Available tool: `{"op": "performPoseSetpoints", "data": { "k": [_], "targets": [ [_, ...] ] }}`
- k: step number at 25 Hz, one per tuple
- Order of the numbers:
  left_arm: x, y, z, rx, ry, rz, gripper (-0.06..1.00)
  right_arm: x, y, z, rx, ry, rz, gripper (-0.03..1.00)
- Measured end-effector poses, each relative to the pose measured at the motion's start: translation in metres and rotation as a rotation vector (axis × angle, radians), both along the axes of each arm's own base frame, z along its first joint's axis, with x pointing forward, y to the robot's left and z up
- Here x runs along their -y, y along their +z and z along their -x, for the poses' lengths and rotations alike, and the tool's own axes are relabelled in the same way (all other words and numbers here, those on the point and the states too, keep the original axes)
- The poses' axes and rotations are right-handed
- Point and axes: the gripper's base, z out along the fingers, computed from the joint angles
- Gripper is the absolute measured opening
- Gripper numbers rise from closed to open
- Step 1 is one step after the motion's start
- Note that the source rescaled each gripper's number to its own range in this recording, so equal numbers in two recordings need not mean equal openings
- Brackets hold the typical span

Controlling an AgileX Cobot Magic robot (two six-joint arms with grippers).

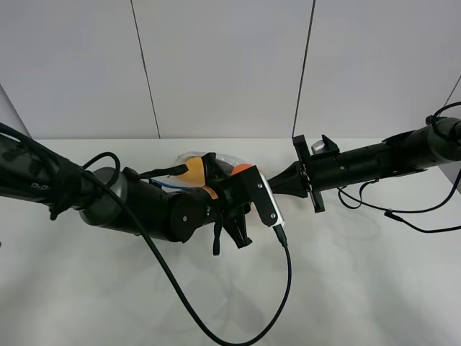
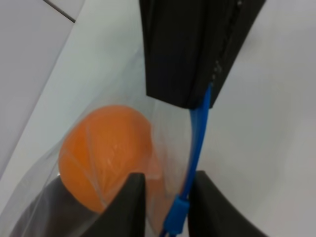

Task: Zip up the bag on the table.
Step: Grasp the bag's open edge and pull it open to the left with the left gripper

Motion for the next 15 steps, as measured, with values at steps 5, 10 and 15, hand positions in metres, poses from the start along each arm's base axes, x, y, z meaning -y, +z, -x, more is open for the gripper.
{"op": "performPoseSetpoints", "data": {
  "k": [5, 10, 15],
  "targets": [
    [0.0, 0.0001, 0.0, 0.001, 0.0, 0.0, 0.12, 0.0, 0.0, 0.0, 0.0, 0.0, 0.0, 0.0],
    [0.0001, 0.0001, 0.0, 0.003, -0.003, -0.001, 0.07, -0.0001, 0.0002, -0.0003, 0.0, -0.004, -0.003, 0.0],
    [0.0001, 0.0001, 0.0, 0.003, -0.003, -0.001, 0.06, -0.0001, 0.0003, -0.0003, 0.0, -0.004, -0.004, 0.0]
  ]
}}
